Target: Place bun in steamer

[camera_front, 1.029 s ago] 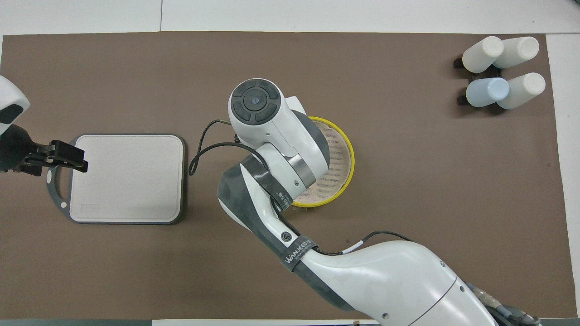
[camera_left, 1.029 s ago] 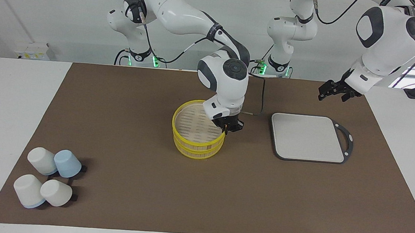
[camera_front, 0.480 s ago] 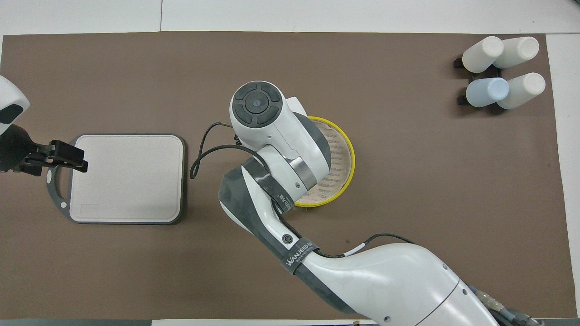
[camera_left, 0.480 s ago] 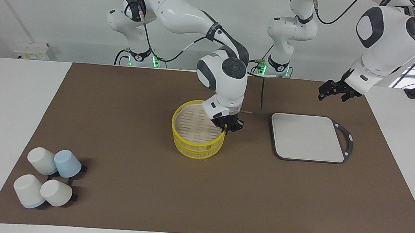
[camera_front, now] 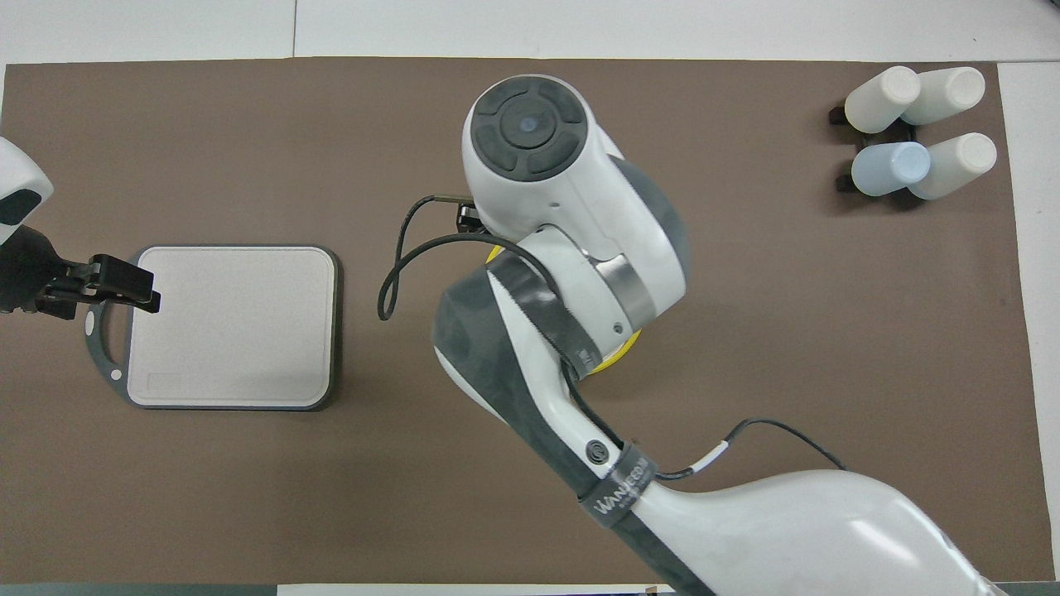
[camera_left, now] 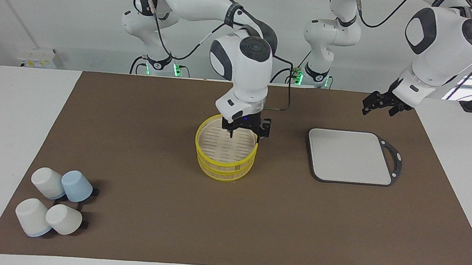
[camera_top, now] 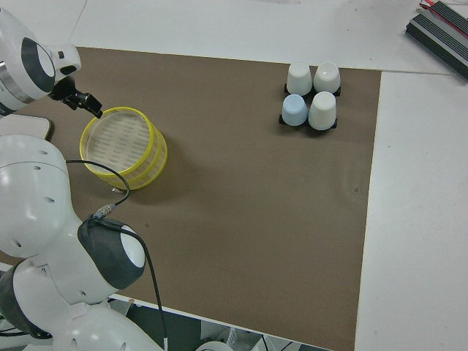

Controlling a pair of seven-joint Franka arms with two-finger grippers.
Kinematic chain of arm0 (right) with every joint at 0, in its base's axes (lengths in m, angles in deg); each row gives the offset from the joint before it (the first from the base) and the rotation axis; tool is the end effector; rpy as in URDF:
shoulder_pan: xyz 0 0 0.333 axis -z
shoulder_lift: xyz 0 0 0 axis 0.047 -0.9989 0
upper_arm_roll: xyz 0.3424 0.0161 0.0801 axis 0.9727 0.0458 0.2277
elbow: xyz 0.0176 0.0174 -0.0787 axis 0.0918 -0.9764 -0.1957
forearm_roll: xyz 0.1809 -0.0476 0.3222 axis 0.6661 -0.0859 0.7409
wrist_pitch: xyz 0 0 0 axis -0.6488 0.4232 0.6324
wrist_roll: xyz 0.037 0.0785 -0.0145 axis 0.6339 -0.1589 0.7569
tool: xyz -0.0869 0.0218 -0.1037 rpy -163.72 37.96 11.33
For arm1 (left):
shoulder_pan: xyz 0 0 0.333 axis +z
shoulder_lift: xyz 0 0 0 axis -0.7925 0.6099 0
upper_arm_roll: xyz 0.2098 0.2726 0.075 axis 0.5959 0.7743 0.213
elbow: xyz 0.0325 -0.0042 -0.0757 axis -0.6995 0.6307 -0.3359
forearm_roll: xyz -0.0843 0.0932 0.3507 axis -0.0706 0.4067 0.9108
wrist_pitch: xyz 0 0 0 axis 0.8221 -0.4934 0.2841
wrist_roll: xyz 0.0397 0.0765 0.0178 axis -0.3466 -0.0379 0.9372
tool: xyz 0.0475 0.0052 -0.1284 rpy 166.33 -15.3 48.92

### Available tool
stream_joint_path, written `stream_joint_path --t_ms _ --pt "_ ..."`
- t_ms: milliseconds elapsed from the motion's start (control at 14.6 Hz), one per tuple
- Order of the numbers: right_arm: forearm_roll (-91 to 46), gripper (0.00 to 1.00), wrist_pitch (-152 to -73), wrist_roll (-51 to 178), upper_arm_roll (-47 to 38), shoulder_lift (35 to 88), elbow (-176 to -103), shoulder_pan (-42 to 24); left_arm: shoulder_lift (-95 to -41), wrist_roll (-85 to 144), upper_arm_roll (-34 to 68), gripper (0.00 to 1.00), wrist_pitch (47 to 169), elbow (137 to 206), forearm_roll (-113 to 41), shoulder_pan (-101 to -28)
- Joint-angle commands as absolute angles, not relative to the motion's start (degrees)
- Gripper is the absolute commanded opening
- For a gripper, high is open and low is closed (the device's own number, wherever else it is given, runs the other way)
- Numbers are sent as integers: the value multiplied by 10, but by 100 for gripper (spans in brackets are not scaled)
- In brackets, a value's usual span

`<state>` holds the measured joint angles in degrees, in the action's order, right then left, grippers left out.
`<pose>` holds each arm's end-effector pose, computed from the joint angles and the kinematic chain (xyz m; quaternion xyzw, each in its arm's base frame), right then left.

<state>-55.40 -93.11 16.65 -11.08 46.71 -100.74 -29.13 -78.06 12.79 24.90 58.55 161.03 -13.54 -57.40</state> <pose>0.6043 0.3754 0.5122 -0.9981 0.0562 -0.0270 0.0005 0.5158 -0.0078 0.5639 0.9962 -0.0084 -0.0833 0.0231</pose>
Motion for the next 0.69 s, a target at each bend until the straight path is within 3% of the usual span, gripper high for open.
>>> stream_joint_path --t_ms 0,275,618 --pt "-572 100 -888 329 -104 522 -1028 -226 -786 119 247 100 594 1615 -126 -572" --pt "-570 100 -832 575 -104 571 -1045 -108 -789 119 247 100 596 1616 -126 -573" --pt "-567 100 -766 619 -104 625 -1080 -24 -790 119 247 100 596 1617 -126 -574"
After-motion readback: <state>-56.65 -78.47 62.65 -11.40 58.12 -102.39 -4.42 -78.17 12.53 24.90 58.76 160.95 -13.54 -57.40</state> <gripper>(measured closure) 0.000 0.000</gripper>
